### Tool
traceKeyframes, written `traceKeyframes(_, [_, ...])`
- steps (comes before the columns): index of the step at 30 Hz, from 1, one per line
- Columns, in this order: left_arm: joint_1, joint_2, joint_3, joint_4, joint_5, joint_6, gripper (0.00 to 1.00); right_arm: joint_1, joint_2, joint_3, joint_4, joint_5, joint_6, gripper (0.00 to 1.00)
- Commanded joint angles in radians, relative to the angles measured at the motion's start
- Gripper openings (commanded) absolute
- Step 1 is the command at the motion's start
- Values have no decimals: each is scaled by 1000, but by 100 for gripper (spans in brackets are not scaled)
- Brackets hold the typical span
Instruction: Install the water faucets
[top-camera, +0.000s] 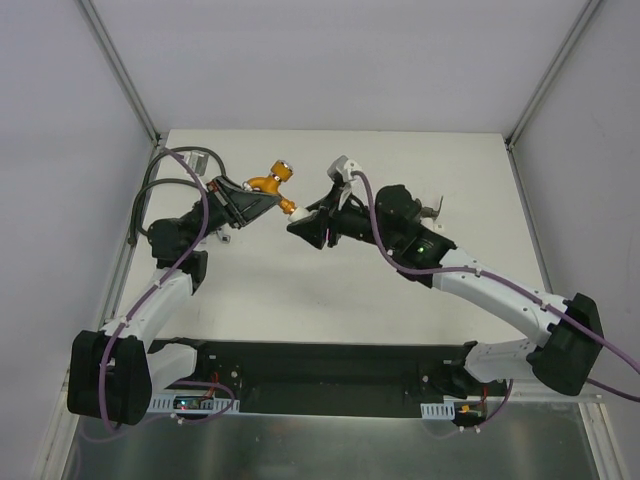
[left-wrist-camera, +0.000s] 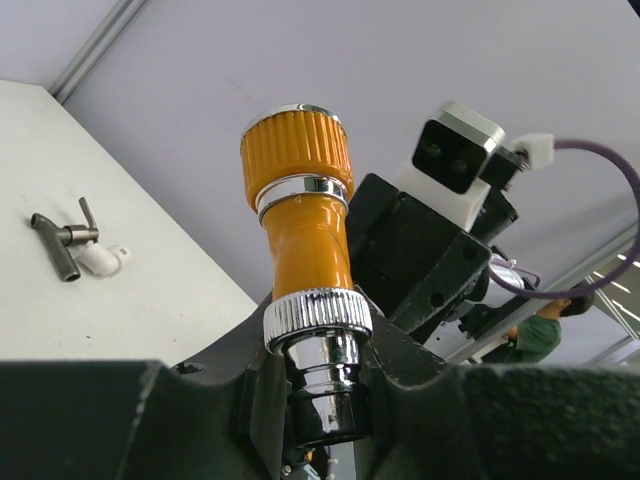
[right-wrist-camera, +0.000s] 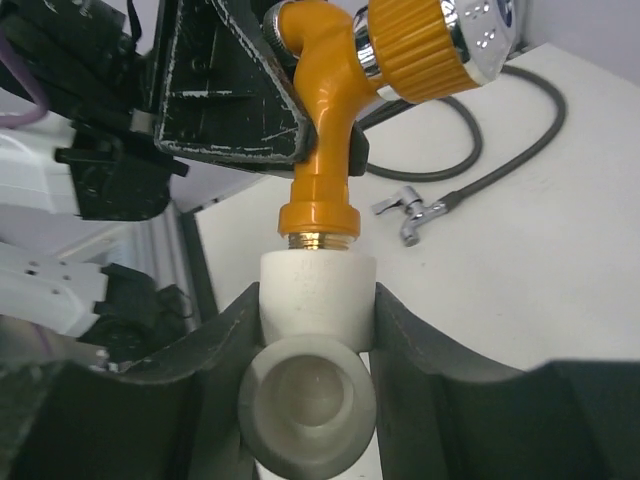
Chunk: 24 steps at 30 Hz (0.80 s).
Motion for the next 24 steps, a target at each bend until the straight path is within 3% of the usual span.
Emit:
traceKeyframes(1, [11, 0, 30, 299, 9, -28, 0, -61, -46, 70, 151, -250, 346, 2])
traceKeyframes(12, [7, -44, 13, 420, 11, 4, 0, -164, 92, 78, 533, -444, 924, 2])
traceKeyframes(18, [-3, -75, 15, 420, 28, 41, 0, -175, 247, 110, 842, -479, 1248, 2])
traceKeyframes(20, [-5, -75, 15, 420, 28, 43, 0, -176, 297, 121, 933, -478, 1310, 2])
traceKeyframes(24, [-5, -61, 13, 422, 18, 29, 0, -178, 304, 121, 915, -476, 1305, 2])
